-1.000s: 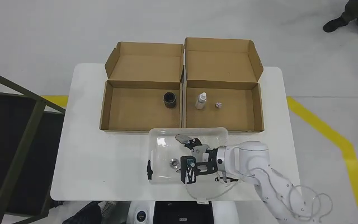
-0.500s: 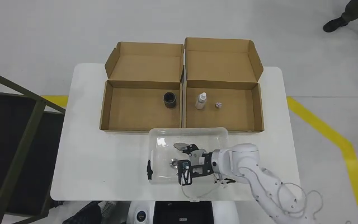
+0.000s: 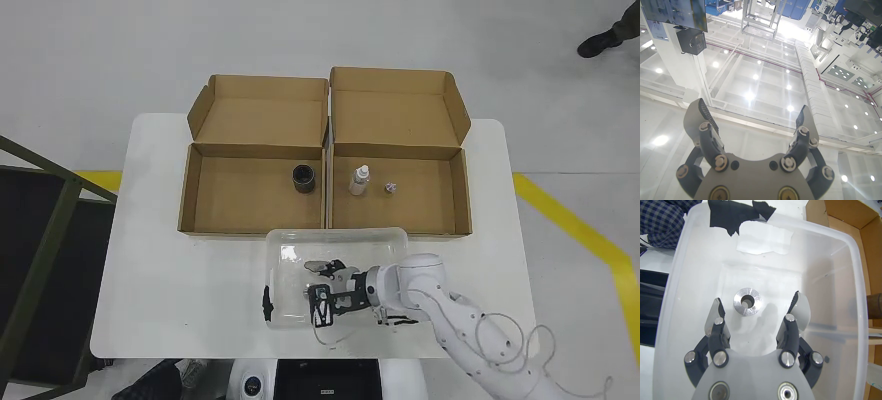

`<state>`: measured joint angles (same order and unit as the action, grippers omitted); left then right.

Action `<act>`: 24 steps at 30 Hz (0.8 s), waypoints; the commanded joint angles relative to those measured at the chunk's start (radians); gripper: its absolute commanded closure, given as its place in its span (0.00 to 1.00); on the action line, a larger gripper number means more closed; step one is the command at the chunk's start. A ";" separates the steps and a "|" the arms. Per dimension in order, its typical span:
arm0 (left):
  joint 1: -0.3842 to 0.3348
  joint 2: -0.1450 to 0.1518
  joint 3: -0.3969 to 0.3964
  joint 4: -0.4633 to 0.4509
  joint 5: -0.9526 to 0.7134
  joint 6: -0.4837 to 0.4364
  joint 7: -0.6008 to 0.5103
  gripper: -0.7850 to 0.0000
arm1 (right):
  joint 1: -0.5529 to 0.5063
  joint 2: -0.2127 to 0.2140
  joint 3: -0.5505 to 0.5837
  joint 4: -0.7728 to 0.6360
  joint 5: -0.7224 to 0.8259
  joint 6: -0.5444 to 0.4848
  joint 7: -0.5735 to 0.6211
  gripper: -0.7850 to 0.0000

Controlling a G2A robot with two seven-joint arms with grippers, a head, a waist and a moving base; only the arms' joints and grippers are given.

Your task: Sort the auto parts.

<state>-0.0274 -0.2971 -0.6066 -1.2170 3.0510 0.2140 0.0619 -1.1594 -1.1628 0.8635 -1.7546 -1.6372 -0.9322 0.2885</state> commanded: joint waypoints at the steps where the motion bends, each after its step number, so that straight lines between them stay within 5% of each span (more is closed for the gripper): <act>1: 0.000 0.000 0.000 0.000 0.000 0.000 0.000 0.00 | 0.008 -0.003 -0.011 0.012 0.002 0.005 0.000 0.34; 12: 0.000 0.000 0.000 0.000 0.000 0.000 0.000 0.00 | 0.035 -0.009 -0.035 0.051 0.022 0.007 -0.005 0.63; 17: 0.000 0.000 0.000 0.000 0.000 0.000 0.000 0.00 | 0.037 -0.007 -0.035 0.055 0.035 -0.003 -0.010 1.00; 24: 0.000 0.000 0.000 0.000 0.000 0.000 0.000 0.00 | 0.029 0.000 -0.015 0.016 0.066 -0.021 -0.020 1.00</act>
<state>-0.0274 -0.2972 -0.6066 -1.2170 3.0510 0.2140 0.0619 -1.1290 -1.1643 0.8431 -1.7296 -1.5771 -0.9511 0.2703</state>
